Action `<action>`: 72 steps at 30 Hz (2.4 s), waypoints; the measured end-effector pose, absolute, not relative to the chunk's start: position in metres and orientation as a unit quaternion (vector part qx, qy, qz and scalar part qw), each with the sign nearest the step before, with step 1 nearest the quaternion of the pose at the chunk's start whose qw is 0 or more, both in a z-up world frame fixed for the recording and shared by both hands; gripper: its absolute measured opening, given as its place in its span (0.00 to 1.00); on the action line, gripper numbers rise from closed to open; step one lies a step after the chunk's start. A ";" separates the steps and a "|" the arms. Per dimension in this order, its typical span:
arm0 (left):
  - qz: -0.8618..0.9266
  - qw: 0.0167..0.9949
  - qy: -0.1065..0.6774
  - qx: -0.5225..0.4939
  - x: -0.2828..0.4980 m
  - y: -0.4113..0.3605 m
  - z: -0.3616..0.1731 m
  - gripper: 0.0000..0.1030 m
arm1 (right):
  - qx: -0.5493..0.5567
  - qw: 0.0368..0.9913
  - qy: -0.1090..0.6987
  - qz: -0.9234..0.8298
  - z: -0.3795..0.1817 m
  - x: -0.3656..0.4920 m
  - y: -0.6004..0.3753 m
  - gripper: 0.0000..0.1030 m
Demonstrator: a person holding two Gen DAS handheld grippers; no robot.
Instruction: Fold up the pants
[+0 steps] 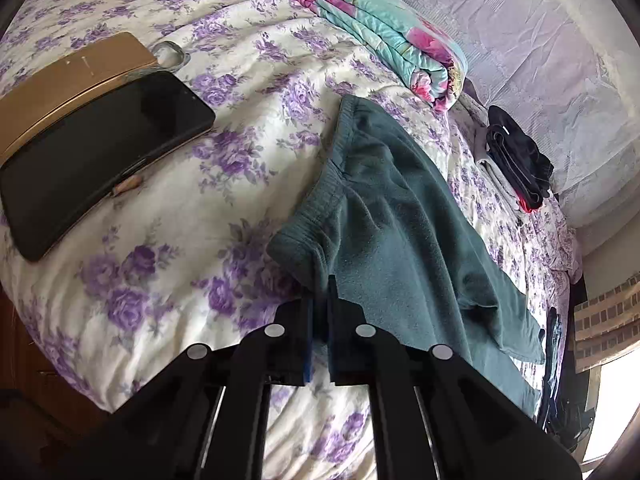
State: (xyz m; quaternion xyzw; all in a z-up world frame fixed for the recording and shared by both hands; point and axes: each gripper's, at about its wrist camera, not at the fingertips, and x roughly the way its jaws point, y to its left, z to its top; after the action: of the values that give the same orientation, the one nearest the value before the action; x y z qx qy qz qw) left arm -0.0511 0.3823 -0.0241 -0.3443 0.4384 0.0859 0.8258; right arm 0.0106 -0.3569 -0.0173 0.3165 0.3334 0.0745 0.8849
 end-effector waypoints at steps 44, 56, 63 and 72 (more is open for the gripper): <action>0.076 0.871 0.442 -0.203 0.036 0.311 -0.025 0.56 | -0.034 0.818 0.483 0.310 -0.025 0.236 -0.023 0.59; 0.111 0.873 0.448 -0.156 0.054 0.309 -0.041 0.72 | -0.196 0.806 0.445 0.338 -0.030 0.214 -0.005 0.06; 0.108 0.873 0.446 -0.168 0.057 0.316 -0.042 0.73 | -0.144 0.829 0.472 0.263 -0.041 0.262 -0.018 0.08; 0.130 0.888 0.404 -0.176 0.049 0.341 -0.003 0.73 | -0.088 0.846 0.417 0.321 0.011 0.188 -0.029 0.30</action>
State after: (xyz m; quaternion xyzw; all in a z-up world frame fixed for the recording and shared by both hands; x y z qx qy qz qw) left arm 0.0492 0.3406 -0.0026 -0.1764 0.4043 0.1305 0.8879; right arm 0.1883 -0.0288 0.0112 -0.0883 0.4170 0.3212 0.8457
